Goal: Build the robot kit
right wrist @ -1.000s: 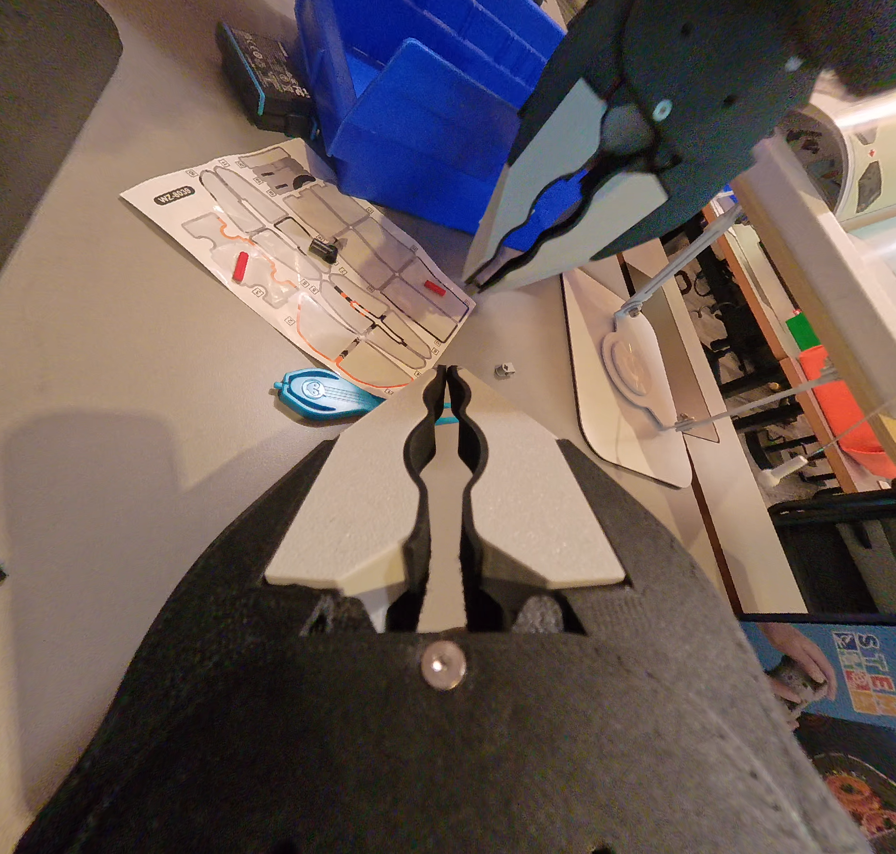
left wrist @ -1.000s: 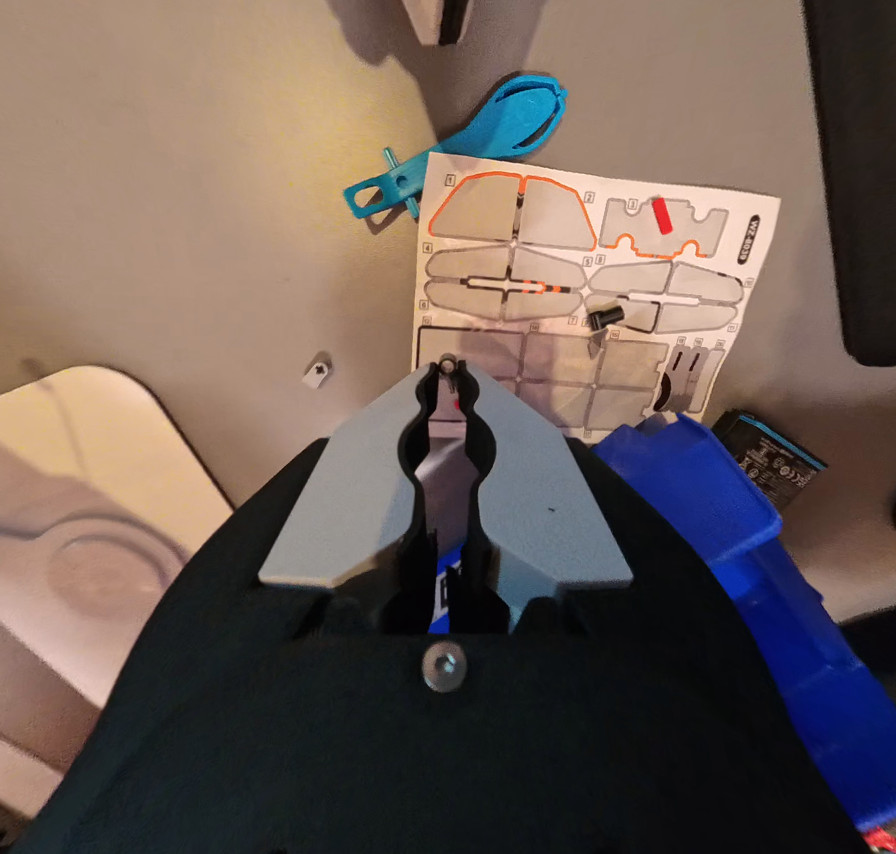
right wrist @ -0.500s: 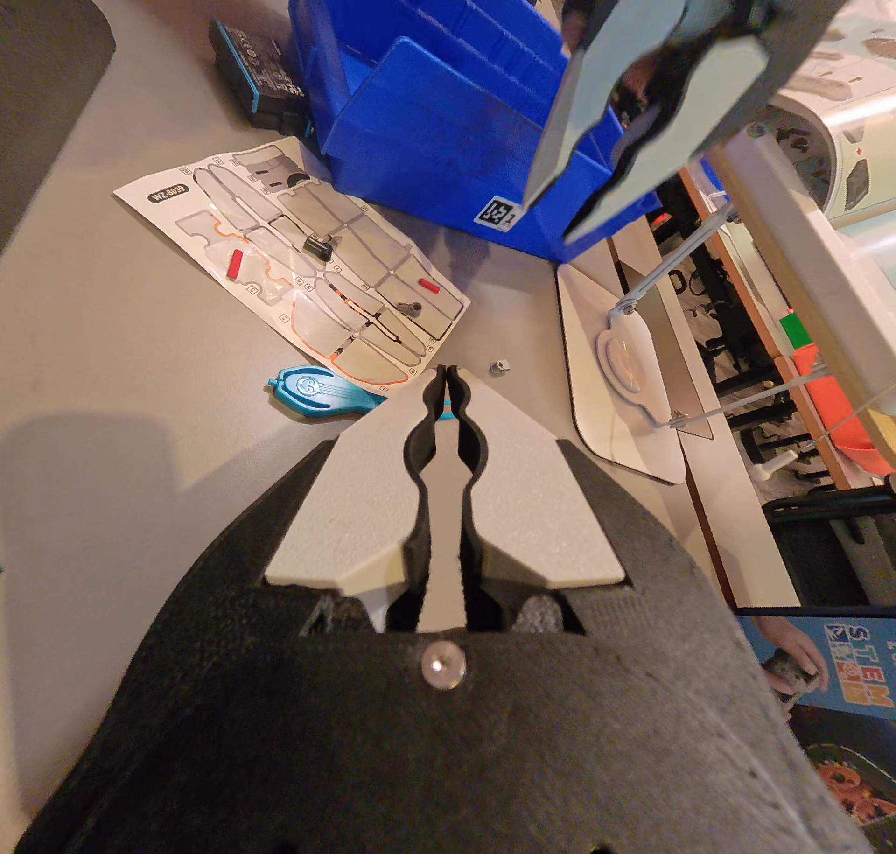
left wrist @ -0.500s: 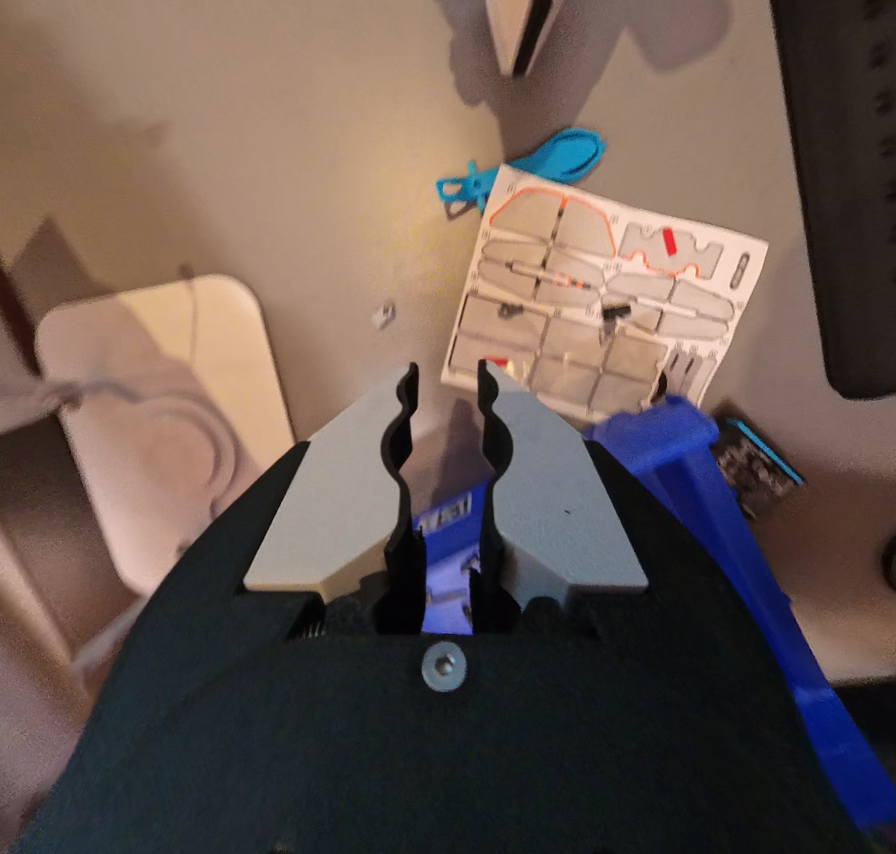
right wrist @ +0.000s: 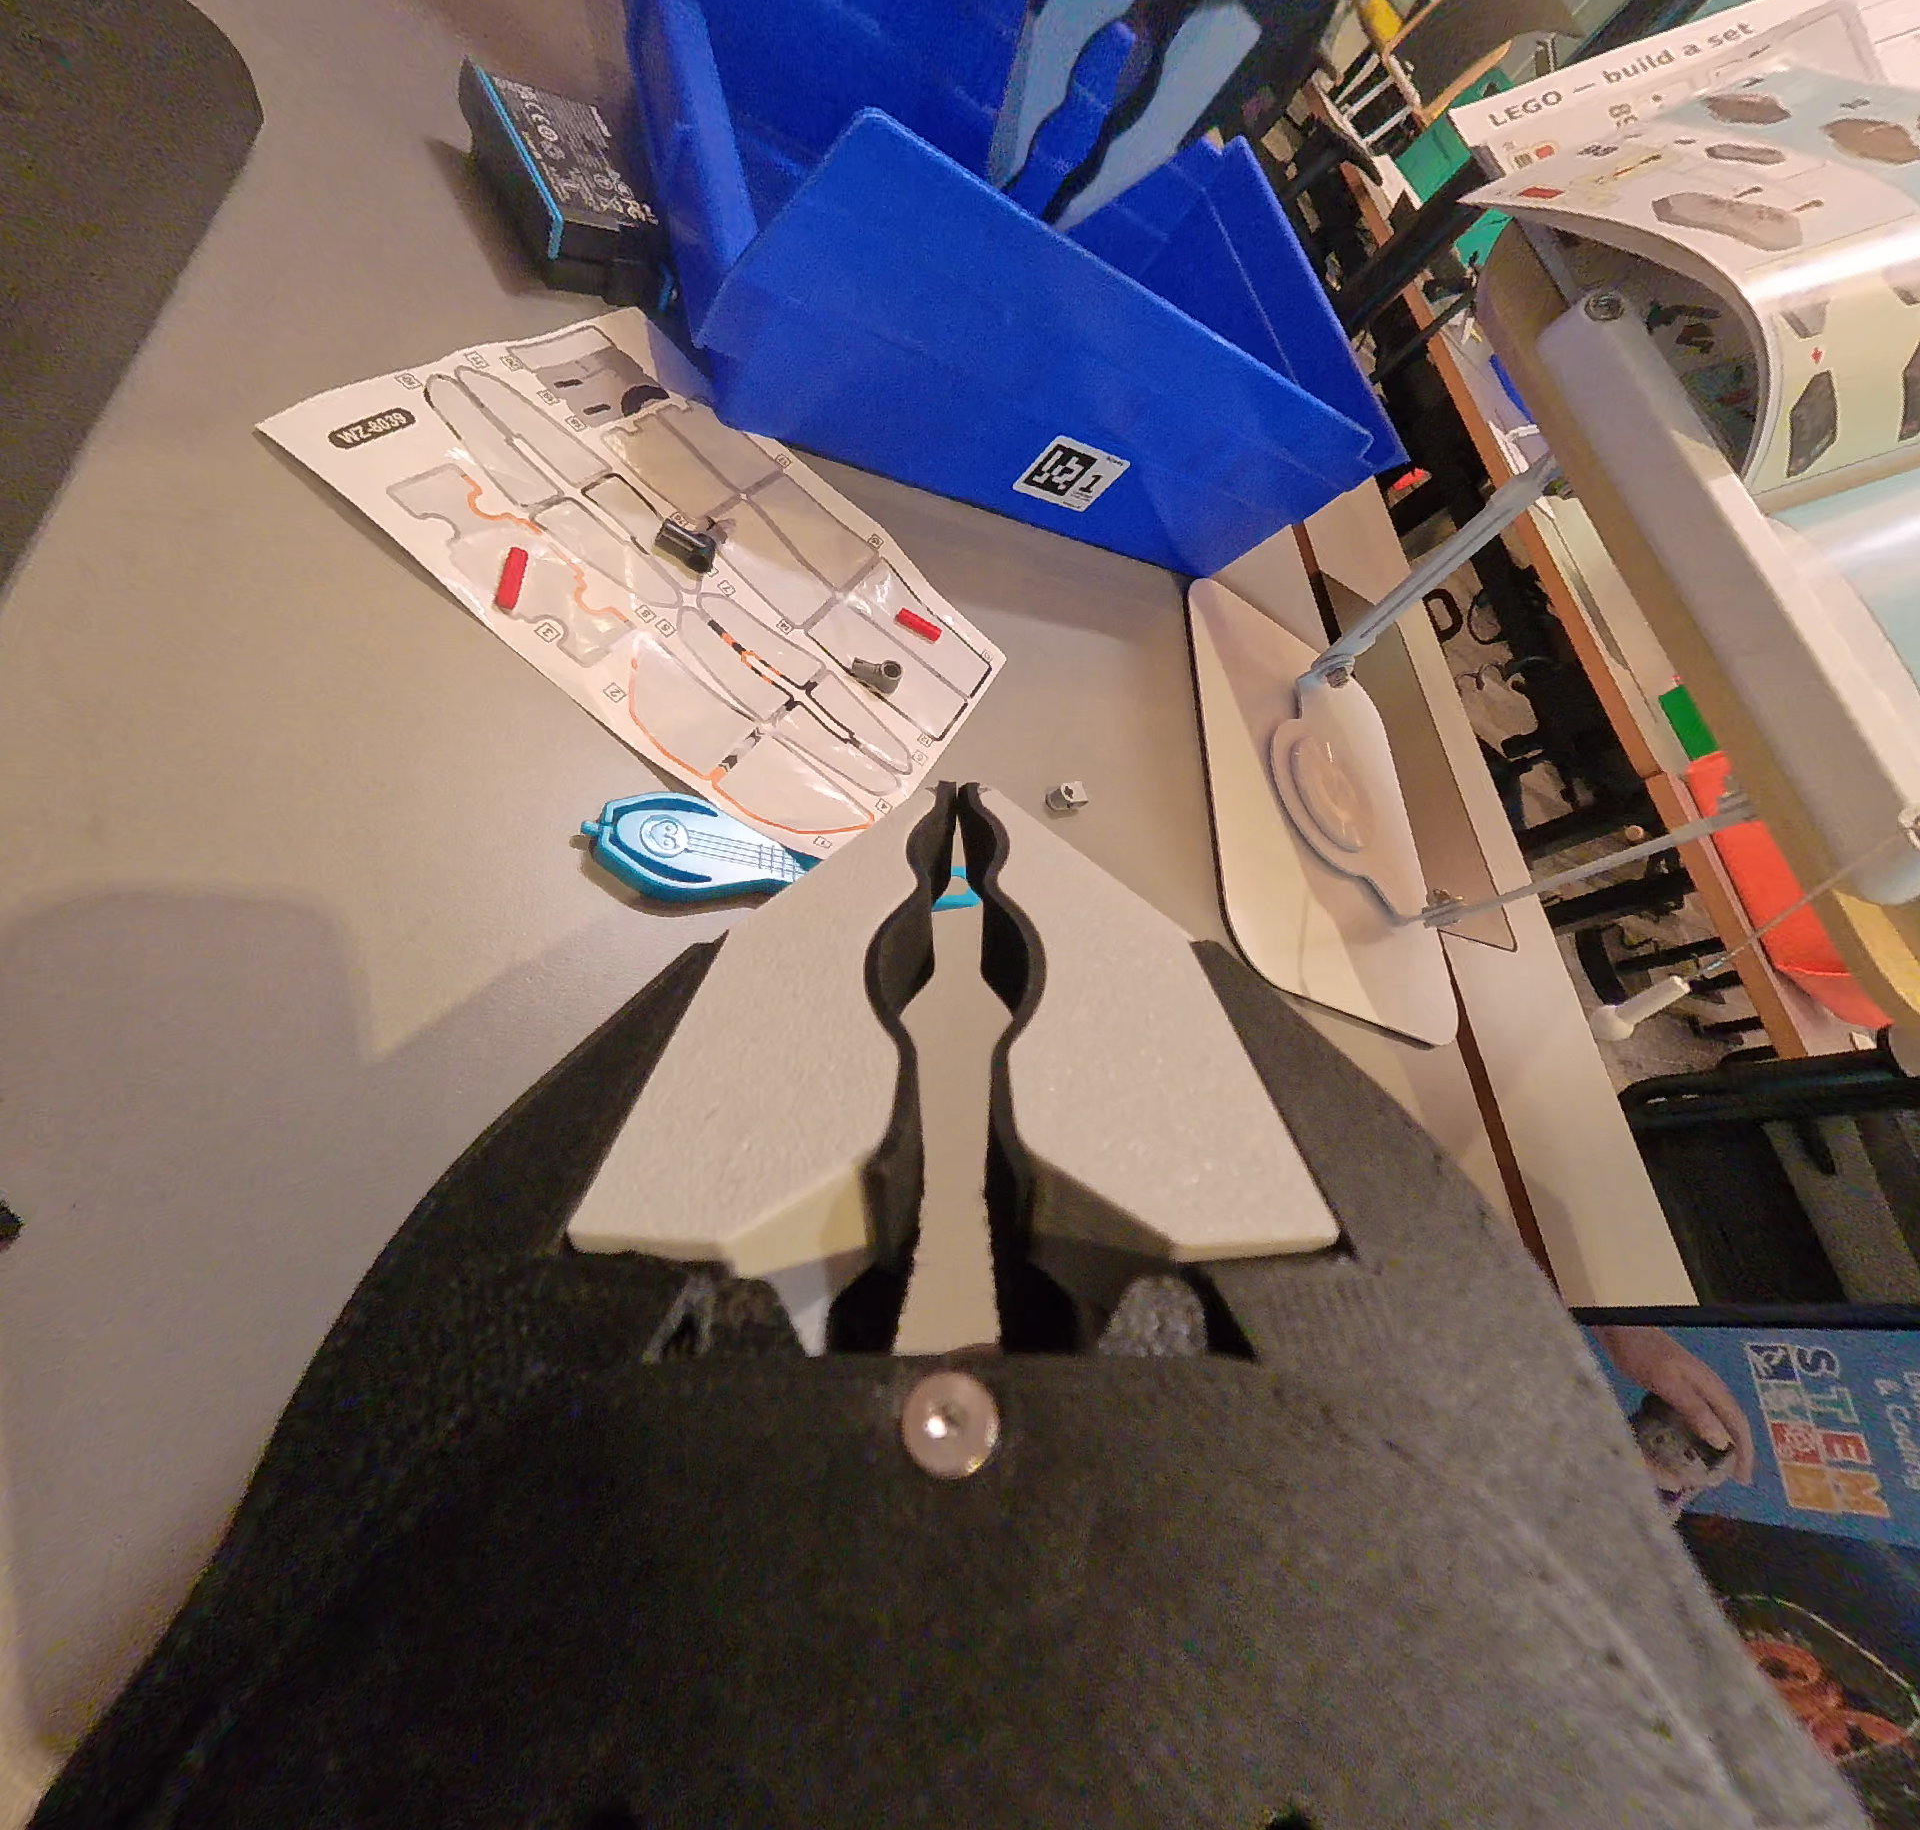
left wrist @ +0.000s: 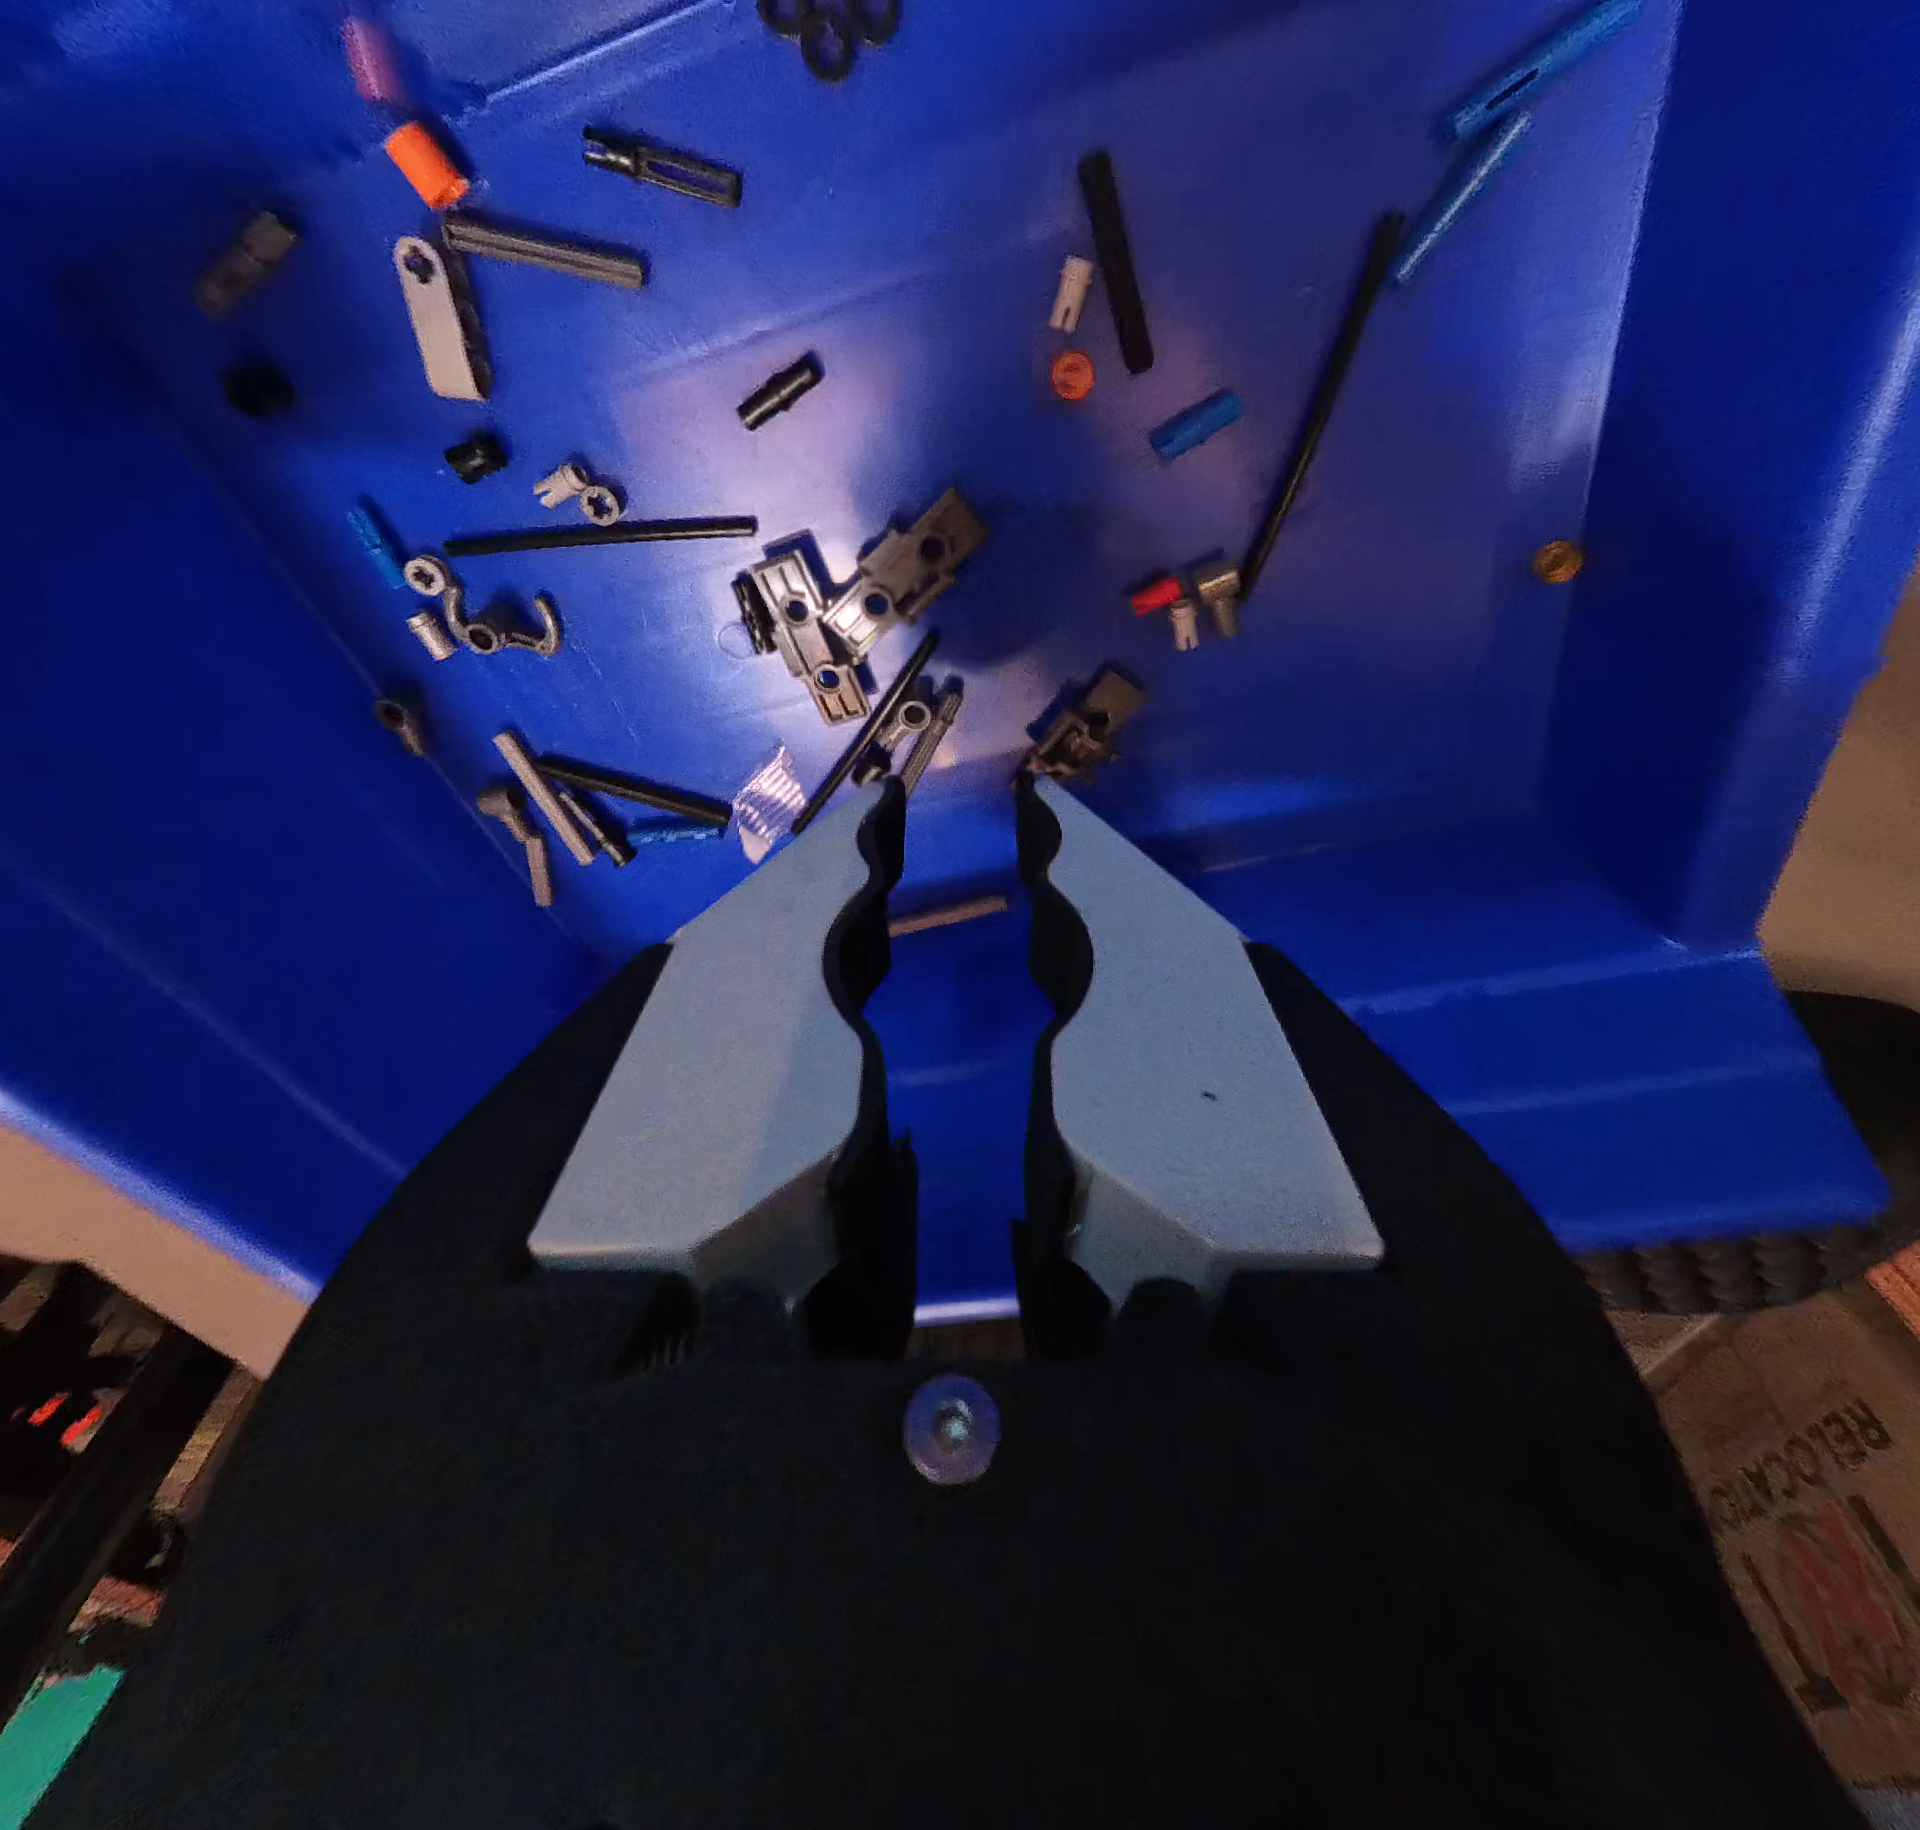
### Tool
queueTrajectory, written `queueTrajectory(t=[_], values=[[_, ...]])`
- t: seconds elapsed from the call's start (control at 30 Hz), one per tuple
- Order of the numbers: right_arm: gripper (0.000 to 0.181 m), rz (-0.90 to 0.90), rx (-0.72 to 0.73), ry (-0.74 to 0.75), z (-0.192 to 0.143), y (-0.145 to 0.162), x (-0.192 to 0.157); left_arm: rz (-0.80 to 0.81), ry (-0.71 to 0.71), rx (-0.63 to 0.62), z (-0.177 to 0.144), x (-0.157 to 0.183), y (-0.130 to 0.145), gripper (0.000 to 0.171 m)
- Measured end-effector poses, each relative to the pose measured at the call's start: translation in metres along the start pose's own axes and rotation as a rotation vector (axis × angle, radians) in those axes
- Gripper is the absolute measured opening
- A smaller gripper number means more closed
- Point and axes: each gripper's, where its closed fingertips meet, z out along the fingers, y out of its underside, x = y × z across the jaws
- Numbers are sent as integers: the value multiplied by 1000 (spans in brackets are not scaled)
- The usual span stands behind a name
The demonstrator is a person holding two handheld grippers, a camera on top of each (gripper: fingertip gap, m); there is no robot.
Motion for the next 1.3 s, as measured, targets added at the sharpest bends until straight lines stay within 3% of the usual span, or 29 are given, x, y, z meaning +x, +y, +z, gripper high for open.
queueTrajectory(t=[0.17, 0.33, 0.4, 0.97, 1.17, 1.3], values=[[0, 6, -1, -2, -1, 3, 1, -10, -32, 13, 14, -18, 5, 18], [0, 9, -2, -4, -1, 4, 1, -76, -78, 76, 2, -41, 13, 20], [0, 8, -3, -3, -1, 4, 1, -79, -56, 109, 2, -38, 9, 20], [0, 7, -4, -9, 0, 5, 0, 26, 14, 2, 38, -12, 5, 16], [0, 6, -3, -6, -1, 5, 0, 22, 22, 28, 36, -11, 1, 0], [0, 4, -3, -5, -1, 4, 0, 28, 32, 27, 36, -9, -1, 0]])
